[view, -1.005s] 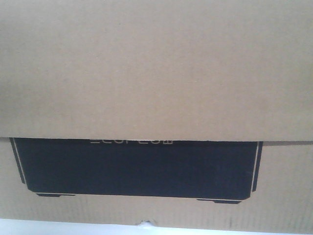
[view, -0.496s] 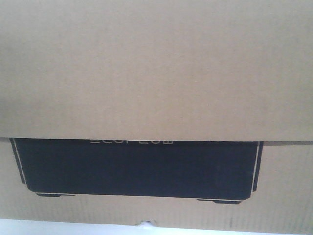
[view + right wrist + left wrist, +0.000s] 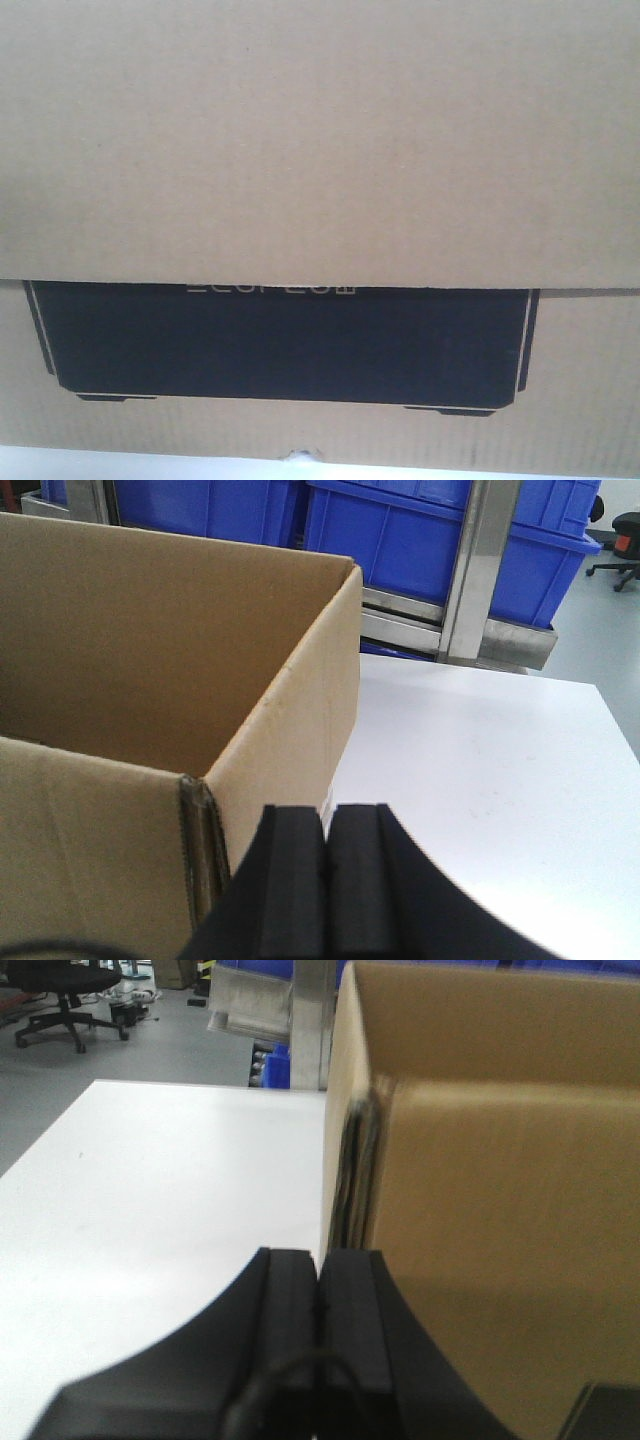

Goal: Grab box from left shelf to table start

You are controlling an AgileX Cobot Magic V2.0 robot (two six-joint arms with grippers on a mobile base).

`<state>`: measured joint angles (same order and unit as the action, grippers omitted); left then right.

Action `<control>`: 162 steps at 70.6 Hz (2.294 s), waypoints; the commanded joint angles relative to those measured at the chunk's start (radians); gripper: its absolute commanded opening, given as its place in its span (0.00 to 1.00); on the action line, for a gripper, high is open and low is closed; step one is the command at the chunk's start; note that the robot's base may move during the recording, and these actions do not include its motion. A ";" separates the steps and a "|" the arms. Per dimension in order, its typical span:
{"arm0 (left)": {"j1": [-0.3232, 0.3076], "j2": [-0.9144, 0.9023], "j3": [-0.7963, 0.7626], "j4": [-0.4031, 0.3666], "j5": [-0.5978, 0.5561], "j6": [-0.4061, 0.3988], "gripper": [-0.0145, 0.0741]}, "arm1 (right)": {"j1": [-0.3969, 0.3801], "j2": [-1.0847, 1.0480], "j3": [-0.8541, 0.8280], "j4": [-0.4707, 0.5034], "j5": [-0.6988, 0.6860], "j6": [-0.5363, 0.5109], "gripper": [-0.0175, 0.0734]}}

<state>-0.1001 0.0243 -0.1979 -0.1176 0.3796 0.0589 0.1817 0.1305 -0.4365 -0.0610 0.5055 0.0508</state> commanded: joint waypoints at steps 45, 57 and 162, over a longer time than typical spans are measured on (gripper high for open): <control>0.001 -0.046 0.226 0.008 -0.331 -0.009 0.05 | 0.003 0.011 -0.022 -0.013 -0.093 -0.003 0.26; 0.001 -0.046 0.226 0.008 -0.331 -0.009 0.05 | 0.003 0.011 -0.022 -0.013 -0.093 -0.003 0.26; 0.001 -0.046 0.226 0.008 -0.331 -0.009 0.05 | -0.226 -0.154 0.449 0.046 -0.524 0.011 0.26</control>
<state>-0.0992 -0.0109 0.0299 -0.1020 0.1426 0.0553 -0.0379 -0.0087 0.0284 -0.0162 0.0770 0.0611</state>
